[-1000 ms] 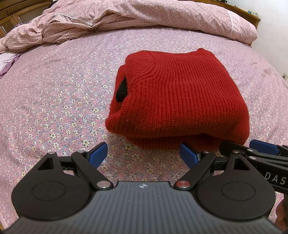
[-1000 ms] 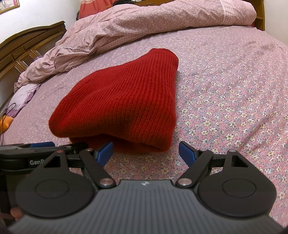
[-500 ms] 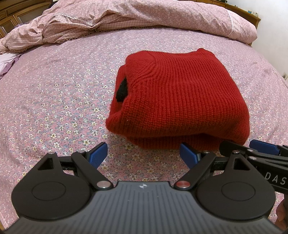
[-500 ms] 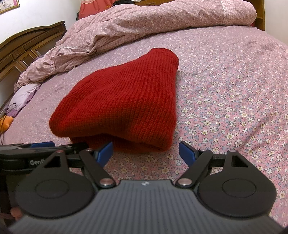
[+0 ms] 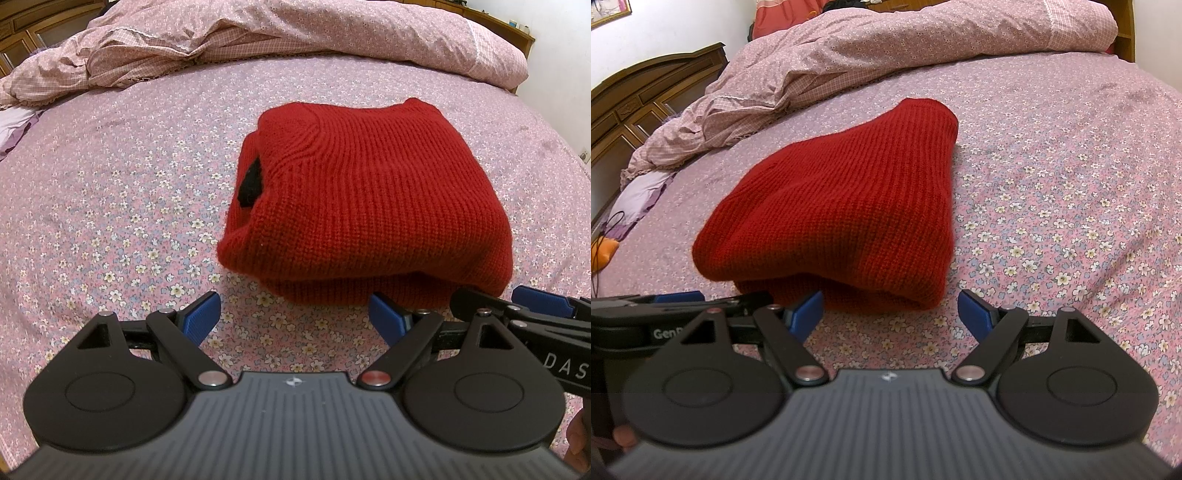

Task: Fold small clothes

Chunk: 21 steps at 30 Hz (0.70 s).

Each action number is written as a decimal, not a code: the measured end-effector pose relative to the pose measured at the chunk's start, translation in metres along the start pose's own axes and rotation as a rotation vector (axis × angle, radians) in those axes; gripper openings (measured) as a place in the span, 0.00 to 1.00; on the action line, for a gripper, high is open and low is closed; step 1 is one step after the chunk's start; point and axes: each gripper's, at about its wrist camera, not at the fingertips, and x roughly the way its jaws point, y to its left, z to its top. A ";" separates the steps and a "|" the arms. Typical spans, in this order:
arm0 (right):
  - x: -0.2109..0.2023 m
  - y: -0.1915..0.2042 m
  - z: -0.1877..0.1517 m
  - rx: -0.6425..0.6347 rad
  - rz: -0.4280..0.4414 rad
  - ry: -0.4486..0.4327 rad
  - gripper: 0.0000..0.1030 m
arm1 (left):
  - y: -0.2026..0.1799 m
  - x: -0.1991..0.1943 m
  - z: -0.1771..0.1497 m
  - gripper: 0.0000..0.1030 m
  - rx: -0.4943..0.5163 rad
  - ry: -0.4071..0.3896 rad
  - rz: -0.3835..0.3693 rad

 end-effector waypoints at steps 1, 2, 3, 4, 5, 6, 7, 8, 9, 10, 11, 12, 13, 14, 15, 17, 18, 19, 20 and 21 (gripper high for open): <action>0.000 0.000 0.000 0.000 0.000 0.000 0.79 | 0.000 0.000 0.000 0.87 0.000 0.000 0.000; 0.000 0.000 0.000 -0.001 0.000 -0.001 0.79 | 0.000 0.000 0.000 0.87 0.002 0.000 0.001; 0.000 0.000 0.000 -0.001 0.000 0.000 0.79 | 0.000 0.000 0.000 0.87 0.003 -0.001 0.001; 0.000 0.001 0.000 0.000 0.000 0.000 0.79 | -0.001 0.000 0.000 0.87 0.004 -0.001 0.001; 0.000 0.001 -0.001 0.000 0.000 0.000 0.79 | -0.001 0.000 0.000 0.87 0.005 -0.001 0.002; 0.000 0.001 -0.001 0.000 0.000 0.000 0.79 | 0.000 0.000 0.000 0.87 0.005 0.000 0.002; 0.000 0.000 0.000 0.000 0.000 0.000 0.79 | 0.000 0.000 0.000 0.87 0.004 0.001 0.002; 0.000 0.000 0.000 0.000 0.000 0.000 0.79 | -0.001 0.000 0.000 0.87 0.003 0.001 0.001; 0.000 0.000 0.000 0.000 0.000 0.000 0.79 | 0.000 0.000 0.000 0.87 0.002 0.002 0.000; 0.000 0.000 0.000 -0.001 0.000 0.000 0.79 | -0.001 0.000 0.000 0.87 0.002 0.002 0.000; 0.000 0.000 0.000 -0.001 0.001 0.000 0.79 | -0.001 0.000 0.000 0.87 0.002 0.003 0.000; 0.000 0.000 0.000 0.000 0.000 0.000 0.79 | -0.001 0.000 0.000 0.87 0.003 0.002 0.000; 0.000 0.000 0.000 0.000 0.000 0.000 0.79 | -0.001 -0.001 0.000 0.87 0.003 0.003 0.000; 0.000 0.000 0.000 0.000 0.000 0.000 0.79 | -0.001 0.000 0.000 0.87 0.002 0.003 0.000; 0.000 0.000 0.000 0.000 0.000 0.000 0.79 | -0.001 0.000 0.000 0.87 0.002 0.003 0.000; 0.000 0.000 0.000 0.000 0.000 0.000 0.79 | -0.002 0.000 0.000 0.87 0.004 0.003 0.000; 0.001 -0.001 0.000 0.000 0.000 0.000 0.79 | -0.002 -0.001 0.000 0.87 0.007 0.002 0.000; 0.001 -0.001 0.001 0.000 0.001 0.000 0.79 | -0.002 -0.001 0.000 0.87 0.010 0.001 0.000; 0.001 -0.002 0.001 0.000 0.001 0.000 0.79 | -0.002 -0.001 0.000 0.87 0.013 -0.001 0.001; 0.001 -0.001 0.000 0.001 0.000 0.000 0.79 | -0.002 -0.001 0.000 0.87 0.016 -0.002 0.002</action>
